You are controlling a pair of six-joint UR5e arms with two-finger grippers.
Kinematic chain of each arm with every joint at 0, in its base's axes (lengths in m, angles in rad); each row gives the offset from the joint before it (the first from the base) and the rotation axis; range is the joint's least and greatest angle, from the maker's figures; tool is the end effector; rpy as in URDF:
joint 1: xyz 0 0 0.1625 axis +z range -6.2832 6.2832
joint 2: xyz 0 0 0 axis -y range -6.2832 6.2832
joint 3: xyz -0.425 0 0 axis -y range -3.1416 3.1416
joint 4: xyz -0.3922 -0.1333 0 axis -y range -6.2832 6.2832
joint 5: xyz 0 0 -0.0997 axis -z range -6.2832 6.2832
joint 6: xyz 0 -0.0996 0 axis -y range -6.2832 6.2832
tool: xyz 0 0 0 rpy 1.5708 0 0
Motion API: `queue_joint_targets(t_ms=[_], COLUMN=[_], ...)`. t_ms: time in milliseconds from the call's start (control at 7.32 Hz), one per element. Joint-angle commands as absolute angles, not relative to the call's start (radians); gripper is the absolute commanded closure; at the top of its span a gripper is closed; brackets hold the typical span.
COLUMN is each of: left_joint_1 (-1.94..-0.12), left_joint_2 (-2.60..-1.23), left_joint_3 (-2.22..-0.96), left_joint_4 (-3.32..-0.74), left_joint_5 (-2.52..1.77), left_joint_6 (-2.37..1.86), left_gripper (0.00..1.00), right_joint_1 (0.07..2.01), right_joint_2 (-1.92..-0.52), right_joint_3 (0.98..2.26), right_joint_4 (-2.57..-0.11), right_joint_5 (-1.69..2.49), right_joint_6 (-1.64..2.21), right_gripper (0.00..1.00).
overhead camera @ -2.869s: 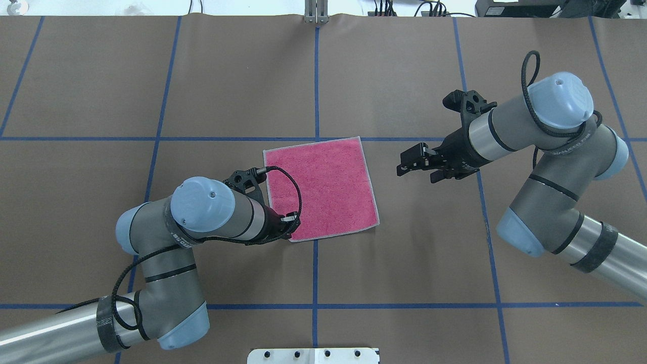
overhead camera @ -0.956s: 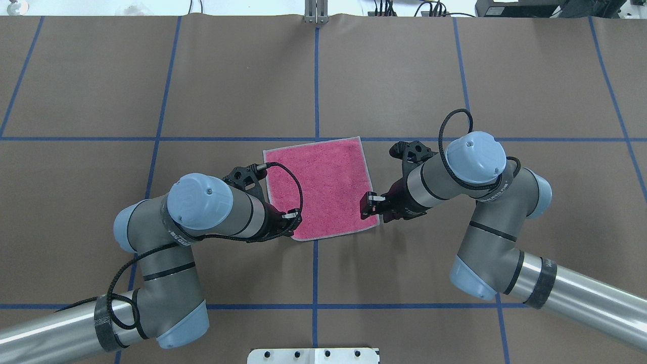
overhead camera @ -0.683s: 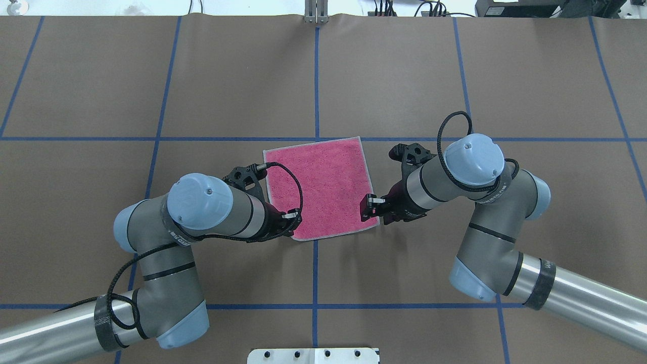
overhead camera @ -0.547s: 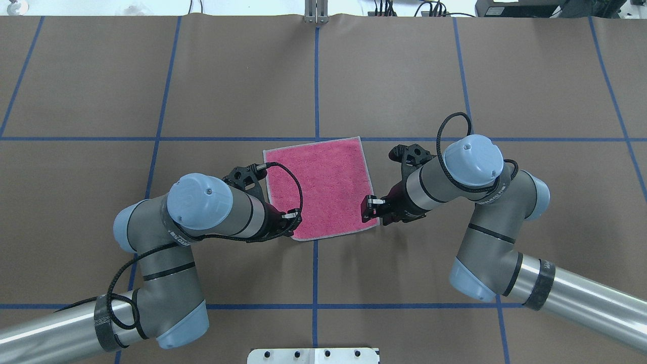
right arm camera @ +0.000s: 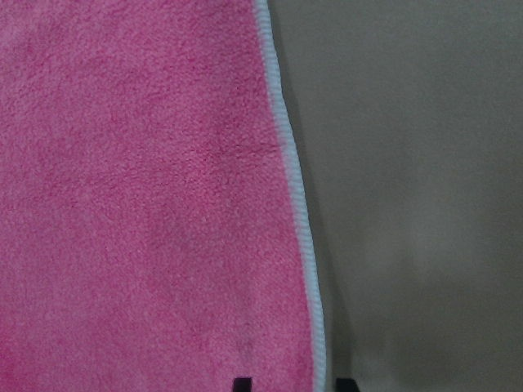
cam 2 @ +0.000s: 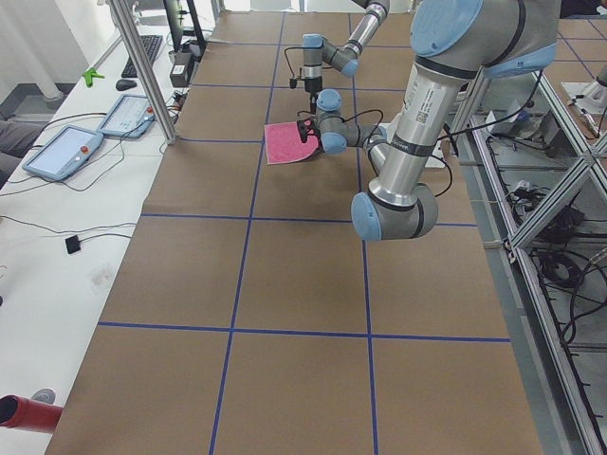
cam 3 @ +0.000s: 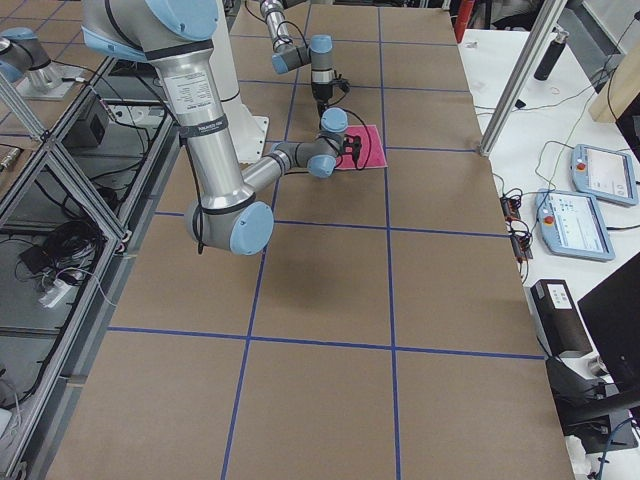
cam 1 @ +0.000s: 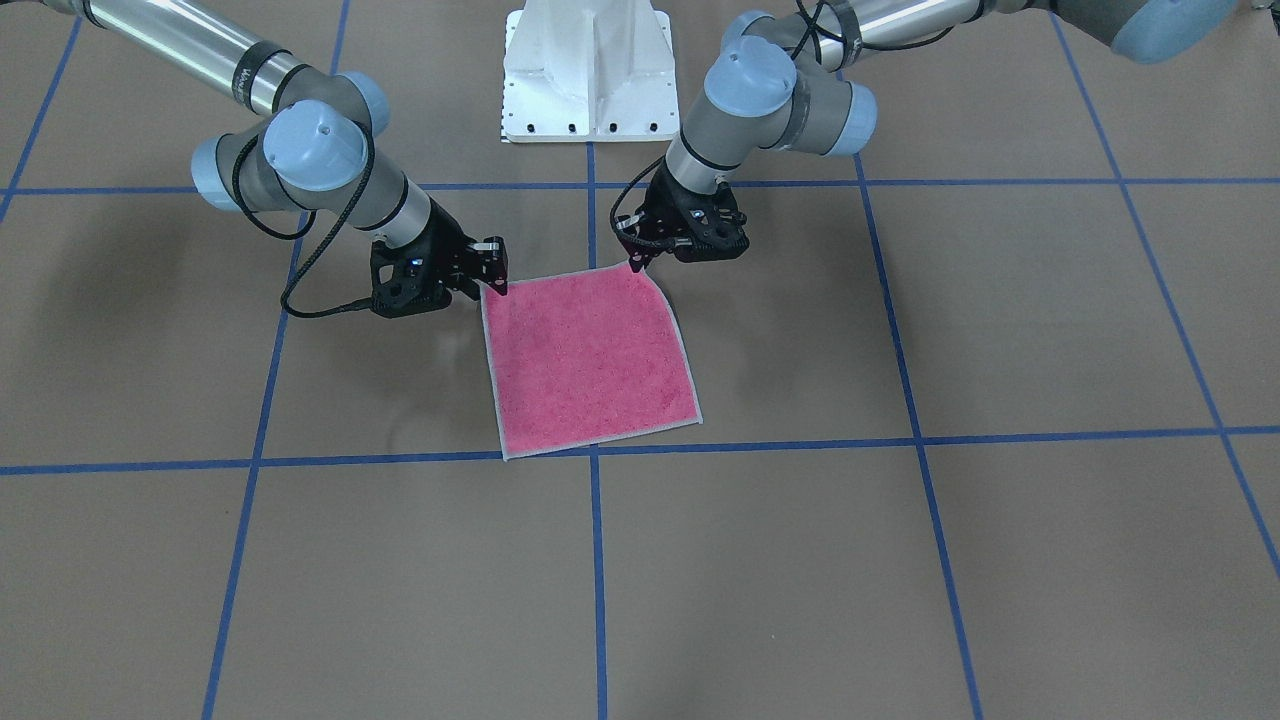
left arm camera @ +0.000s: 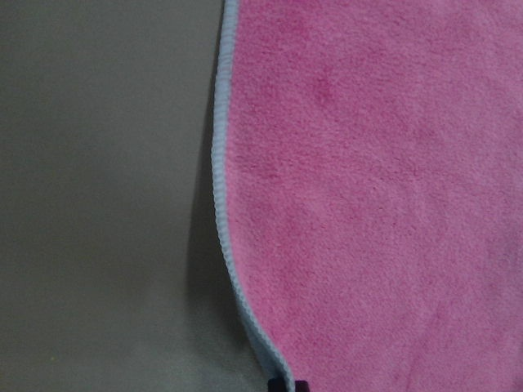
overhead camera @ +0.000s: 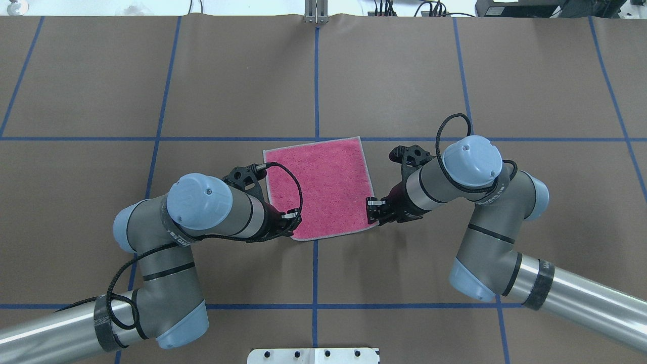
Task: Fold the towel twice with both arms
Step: 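Grasp the towel's other near corner with the right gripper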
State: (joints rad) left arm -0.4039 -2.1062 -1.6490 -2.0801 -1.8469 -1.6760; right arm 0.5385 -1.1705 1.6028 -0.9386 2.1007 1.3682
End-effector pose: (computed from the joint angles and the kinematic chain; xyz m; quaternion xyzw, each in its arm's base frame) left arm 0.5716 -0.3598 0.2538 -0.0367 0.5388 -0.1402 0.8299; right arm -0.5114 -0.4021 0.3441 -0.0330 -0.5382 0.0080 0.8421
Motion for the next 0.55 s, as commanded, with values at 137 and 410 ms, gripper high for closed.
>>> queue_joint_targets(t_ms=[137,410], left_joint_1=[-0.406,-0.42], left_joint_2=[-2.106,-2.105], left_joint_3=[-1.663,-1.692], left_joint_4=[-2.08,-2.08], left_joint_5=[-1.847,-1.851], left_joint_6=[-1.675,-1.675], left_gripper=[1.0,1.0], right_joint_1=[0.538,0.543], right_joint_2=[-1.172,-1.17], right_joint_3=[1.605,1.644], right_joint_4=[-0.933,-0.925], right_joint_5=[2.102,2.105], right_joint_6=[1.368,1.406], right_gripper=[1.0,1.0])
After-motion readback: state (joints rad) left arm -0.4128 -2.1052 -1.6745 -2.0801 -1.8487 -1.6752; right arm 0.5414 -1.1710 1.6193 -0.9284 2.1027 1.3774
